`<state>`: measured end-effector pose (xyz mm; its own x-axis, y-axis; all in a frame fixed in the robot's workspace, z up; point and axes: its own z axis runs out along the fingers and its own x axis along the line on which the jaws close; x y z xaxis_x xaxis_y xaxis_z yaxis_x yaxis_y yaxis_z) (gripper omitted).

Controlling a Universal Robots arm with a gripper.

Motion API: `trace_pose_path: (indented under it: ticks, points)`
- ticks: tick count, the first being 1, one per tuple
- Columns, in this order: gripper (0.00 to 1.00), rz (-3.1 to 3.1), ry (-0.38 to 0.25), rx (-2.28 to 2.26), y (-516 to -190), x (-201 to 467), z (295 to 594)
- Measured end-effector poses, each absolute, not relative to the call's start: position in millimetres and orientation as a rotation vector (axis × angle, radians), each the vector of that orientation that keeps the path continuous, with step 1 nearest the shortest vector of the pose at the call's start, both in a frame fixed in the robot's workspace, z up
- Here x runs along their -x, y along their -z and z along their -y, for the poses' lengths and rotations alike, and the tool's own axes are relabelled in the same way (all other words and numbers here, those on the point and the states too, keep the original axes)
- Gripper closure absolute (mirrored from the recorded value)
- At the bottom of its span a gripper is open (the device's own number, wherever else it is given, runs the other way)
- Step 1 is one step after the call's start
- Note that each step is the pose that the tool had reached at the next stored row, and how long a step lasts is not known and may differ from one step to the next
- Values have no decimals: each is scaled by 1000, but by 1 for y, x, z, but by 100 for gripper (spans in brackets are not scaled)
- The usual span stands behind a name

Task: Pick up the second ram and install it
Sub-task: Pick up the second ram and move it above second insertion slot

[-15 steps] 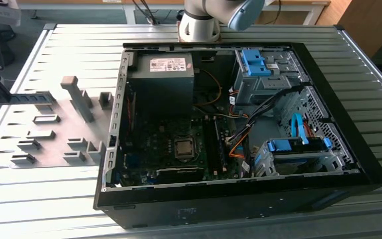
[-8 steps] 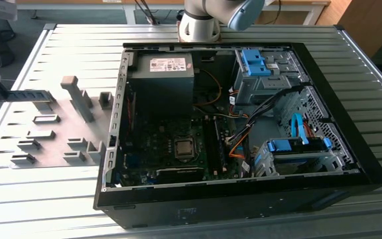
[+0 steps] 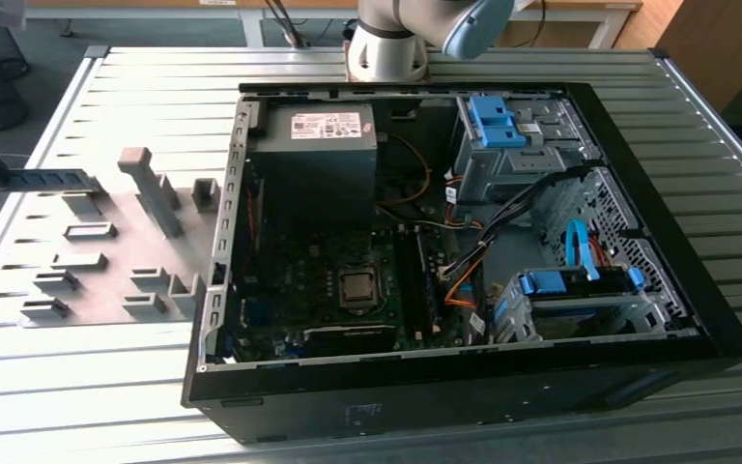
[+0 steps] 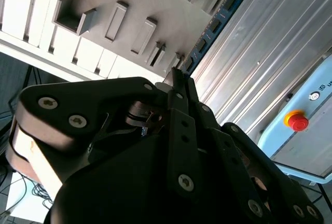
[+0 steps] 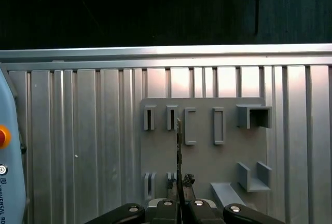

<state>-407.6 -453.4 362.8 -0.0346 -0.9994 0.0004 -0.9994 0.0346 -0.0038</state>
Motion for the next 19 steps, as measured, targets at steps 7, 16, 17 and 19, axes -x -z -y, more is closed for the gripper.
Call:
trace_pose_path:
  ticks: [7, 16, 17, 19]
  points:
    - [86, -2258, 5, 2181, -370, 408, 453]
    - [86, -2258, 5, 2181, -379, 408, 453]
    - [86, -2258, 5, 2181, -380, 408, 453]
    - [86, -2258, 5, 2181, -383, 408, 453]
